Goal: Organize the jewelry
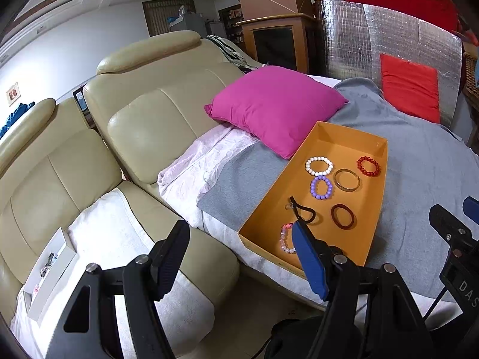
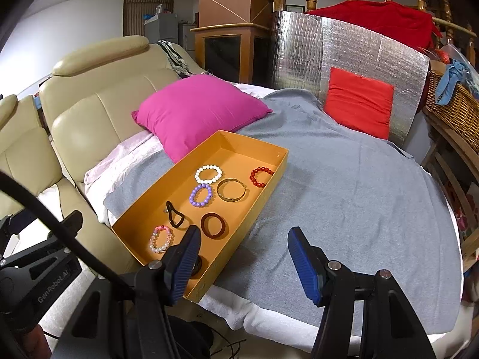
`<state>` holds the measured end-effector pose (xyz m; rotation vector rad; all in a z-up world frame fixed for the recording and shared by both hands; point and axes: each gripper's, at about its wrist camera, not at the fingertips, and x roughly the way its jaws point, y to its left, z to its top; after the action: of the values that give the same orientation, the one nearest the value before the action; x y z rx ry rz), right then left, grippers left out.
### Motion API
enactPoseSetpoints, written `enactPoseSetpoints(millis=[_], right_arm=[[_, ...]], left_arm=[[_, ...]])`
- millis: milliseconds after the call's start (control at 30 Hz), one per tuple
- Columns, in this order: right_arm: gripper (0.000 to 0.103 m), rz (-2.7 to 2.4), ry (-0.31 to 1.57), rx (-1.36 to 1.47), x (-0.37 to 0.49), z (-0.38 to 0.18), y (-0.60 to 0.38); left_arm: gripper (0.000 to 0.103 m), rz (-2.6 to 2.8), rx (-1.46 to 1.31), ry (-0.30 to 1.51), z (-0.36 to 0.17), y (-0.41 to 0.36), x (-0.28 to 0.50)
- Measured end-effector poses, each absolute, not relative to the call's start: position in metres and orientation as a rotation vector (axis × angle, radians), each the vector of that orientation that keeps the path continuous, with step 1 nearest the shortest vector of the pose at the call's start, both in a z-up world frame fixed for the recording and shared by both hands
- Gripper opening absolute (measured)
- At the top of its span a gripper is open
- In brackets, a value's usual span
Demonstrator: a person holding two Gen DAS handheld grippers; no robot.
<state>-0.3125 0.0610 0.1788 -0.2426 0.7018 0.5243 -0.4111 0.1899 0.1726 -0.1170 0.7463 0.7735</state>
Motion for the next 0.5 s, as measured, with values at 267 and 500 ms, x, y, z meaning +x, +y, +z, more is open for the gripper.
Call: enactPoseSetpoints(millis=[267, 500], right_arm=[[0.065, 0.529, 0.701, -0.245, -0.3140, 0.1803, 0.0620], [0.065, 0.529, 0.702, -0.244, -0.3132, 0.1807, 0.0619]], left_arm=[[0.071, 0.774, -0.123, 0.742, 0.1749, 0.1904, -0.4119], [0.072, 0.779, -0.123, 0.747, 0.1743, 0.1929, -0.4107]])
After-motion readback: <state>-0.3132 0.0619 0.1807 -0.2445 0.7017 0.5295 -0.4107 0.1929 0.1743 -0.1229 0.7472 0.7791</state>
